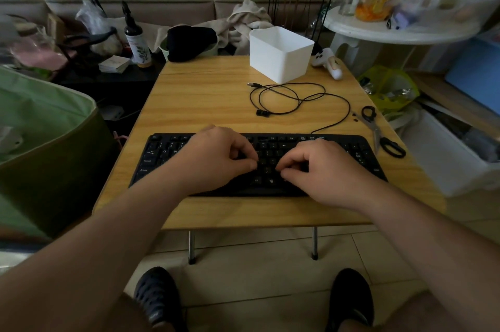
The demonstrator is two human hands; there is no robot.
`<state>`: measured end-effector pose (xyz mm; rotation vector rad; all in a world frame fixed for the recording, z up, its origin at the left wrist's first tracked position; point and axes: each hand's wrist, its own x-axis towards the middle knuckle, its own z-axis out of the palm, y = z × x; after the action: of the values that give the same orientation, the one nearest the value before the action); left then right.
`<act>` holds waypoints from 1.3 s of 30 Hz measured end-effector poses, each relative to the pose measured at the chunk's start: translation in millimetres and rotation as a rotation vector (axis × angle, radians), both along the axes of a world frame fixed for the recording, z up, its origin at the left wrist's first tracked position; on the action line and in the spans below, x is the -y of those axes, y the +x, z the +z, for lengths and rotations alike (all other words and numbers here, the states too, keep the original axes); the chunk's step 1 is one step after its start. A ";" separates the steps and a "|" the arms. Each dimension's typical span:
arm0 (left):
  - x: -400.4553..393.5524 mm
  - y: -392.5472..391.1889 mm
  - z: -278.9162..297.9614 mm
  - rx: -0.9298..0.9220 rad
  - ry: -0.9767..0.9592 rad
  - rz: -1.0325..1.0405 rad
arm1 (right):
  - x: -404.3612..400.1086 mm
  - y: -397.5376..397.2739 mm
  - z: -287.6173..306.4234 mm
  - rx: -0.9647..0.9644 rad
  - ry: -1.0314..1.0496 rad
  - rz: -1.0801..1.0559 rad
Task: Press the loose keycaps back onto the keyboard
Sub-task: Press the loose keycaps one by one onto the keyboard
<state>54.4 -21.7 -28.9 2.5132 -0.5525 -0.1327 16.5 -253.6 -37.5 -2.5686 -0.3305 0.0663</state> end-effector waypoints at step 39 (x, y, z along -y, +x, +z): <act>-5.4 -9.9 8.8 -0.208 -0.342 -0.109 | -18.6 0.7 21.5 0.479 -0.054 0.029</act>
<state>44.5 -16.3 -20.1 2.1087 -0.5733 -0.3094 17.2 -235.0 -16.0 -2.6083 -0.5479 -0.5426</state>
